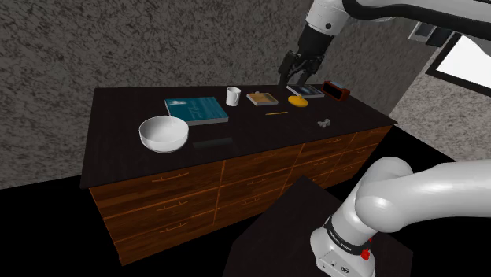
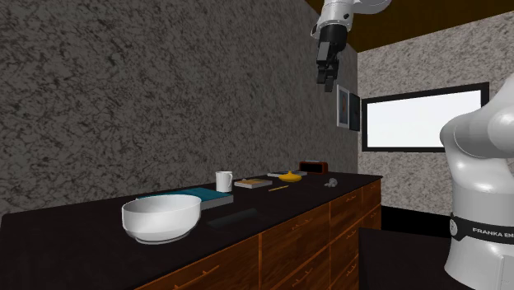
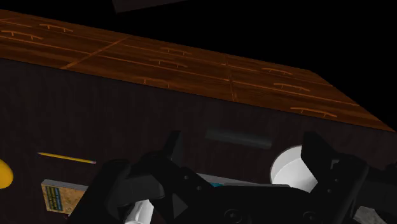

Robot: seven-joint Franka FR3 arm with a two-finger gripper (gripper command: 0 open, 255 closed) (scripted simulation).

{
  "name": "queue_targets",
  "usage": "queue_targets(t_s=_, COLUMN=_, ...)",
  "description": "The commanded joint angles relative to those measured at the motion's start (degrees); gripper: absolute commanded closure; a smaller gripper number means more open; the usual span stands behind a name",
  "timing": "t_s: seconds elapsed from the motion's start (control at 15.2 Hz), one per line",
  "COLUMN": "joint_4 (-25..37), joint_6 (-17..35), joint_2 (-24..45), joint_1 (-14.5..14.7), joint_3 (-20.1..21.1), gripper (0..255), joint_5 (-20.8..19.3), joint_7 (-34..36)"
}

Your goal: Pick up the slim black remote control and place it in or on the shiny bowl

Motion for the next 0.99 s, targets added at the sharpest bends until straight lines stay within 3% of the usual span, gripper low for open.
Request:
queue_targets(t_s=0.0, joint_4=0.0, joint_6=0.0, joint_2=0.0, joint_1=0.0, joint_3=0.0, gripper=0, joint_5=0.0, joint_7=0.0)
queue_targets(t_s=0.46, joint_4=-3.1, joint_6=12.0, joint_2=9.8, joint_1=3.3, joint_3=-4.9, gripper=0, joint_5=-2.4, joint_7=-14.9)
queue_targets(t_s=0.92, joint_4=-2.1, joint_6=23.0, joint_2=22.8, joint_1=6.5, joint_3=-8.8, gripper=0, joint_5=-3.1, joint_7=-29.5)
